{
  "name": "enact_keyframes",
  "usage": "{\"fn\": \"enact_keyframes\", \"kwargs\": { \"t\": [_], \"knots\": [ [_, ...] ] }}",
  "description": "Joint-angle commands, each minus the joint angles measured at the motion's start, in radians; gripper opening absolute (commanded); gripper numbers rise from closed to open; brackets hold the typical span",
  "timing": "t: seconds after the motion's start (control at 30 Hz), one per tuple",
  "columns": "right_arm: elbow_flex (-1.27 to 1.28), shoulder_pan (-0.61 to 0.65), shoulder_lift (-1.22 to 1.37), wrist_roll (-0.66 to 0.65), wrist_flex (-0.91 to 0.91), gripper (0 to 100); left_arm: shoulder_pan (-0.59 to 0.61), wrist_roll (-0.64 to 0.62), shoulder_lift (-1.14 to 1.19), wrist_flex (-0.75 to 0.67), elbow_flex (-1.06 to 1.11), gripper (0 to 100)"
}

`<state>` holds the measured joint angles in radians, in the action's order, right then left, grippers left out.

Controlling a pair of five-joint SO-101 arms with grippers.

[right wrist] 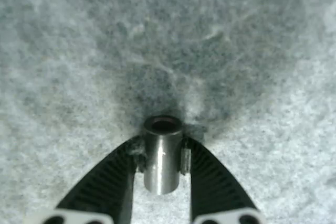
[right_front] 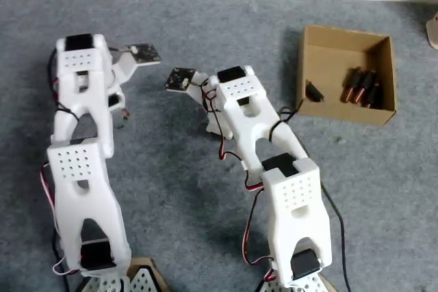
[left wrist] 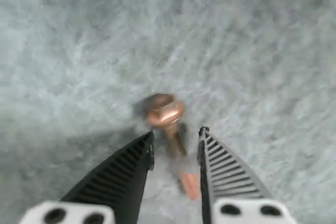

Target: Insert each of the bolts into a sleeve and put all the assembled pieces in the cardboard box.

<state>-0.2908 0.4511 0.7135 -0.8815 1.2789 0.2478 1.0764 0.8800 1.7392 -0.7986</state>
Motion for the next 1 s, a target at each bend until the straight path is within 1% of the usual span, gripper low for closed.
{"fn": "enact_keyframes", "kwargs": {
  "t": [0.0,0.27,0.43,0.6,0.8,0.9,0.97],
  "knots": [
    [0.039,-0.004,0.016,0.002,0.004,0.6,-0.050,-0.121,-0.030,0.012,0.001,14],
    [0.041,-0.004,0.016,0.002,0.005,0.6,-0.068,-0.130,-0.025,-0.008,0.004,14],
    [0.041,-0.004,0.016,0.002,0.005,0.6,-0.048,-0.133,-0.018,-0.014,0.005,14],
    [0.041,-0.004,0.016,0.002,0.005,0.6,-0.012,-0.132,0.039,-0.015,-0.001,15],
    [0.041,-0.004,0.016,0.000,0.005,0.6,0.027,-0.132,0.047,-0.014,-0.001,22],
    [0.041,-0.004,0.016,0.000,0.005,0.6,0.030,-0.130,0.053,-0.029,0.004,21],
    [0.041,-0.004,0.016,0.000,0.005,0.6,0.027,-0.129,0.067,-0.034,0.005,17]
  ]
}}
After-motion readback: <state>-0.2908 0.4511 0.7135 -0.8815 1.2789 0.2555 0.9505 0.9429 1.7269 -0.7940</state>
